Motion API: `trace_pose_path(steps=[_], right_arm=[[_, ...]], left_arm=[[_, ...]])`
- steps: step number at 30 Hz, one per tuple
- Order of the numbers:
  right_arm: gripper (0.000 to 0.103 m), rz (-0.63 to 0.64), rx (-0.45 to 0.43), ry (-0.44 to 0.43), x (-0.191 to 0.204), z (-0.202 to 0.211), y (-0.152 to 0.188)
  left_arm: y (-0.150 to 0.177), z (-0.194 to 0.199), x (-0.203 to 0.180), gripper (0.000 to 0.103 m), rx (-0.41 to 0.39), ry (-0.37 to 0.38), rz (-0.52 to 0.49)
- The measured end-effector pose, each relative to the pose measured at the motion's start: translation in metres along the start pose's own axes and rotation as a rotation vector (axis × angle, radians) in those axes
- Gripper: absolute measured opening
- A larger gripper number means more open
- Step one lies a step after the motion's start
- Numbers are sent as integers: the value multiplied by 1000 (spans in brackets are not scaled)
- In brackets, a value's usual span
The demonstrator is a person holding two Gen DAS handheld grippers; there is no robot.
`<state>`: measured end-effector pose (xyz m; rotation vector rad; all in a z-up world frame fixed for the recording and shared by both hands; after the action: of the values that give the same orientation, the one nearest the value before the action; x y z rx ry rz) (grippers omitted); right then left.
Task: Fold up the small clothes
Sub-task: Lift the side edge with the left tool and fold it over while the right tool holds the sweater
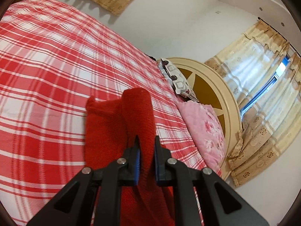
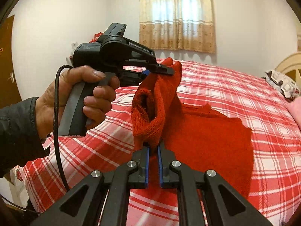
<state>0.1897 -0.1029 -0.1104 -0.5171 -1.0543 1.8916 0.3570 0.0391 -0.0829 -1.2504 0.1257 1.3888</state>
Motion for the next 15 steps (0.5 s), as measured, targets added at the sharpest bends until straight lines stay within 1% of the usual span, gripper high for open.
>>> trace_pose_path(steps=[6,15], right_arm=[[7,-76,20,2,-39,7,2],[6,-161,43,5,-76,23,14]], left_arm=[[5,-28,-15,12,37,12,-9],[12,-71,-43,12,113,17,-49]])
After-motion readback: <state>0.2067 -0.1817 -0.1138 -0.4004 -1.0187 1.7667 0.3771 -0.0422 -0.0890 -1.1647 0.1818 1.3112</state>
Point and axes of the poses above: each gripper's, at about its wrist camera, not at the fingertips, and z roughly against the way its jaws point, x to its left, y to its underside, the point moved 1 cm from there along -z, roughly the way its jaws point, and after that the axes turned 3 degrees about -z, right-handed, at the moved point
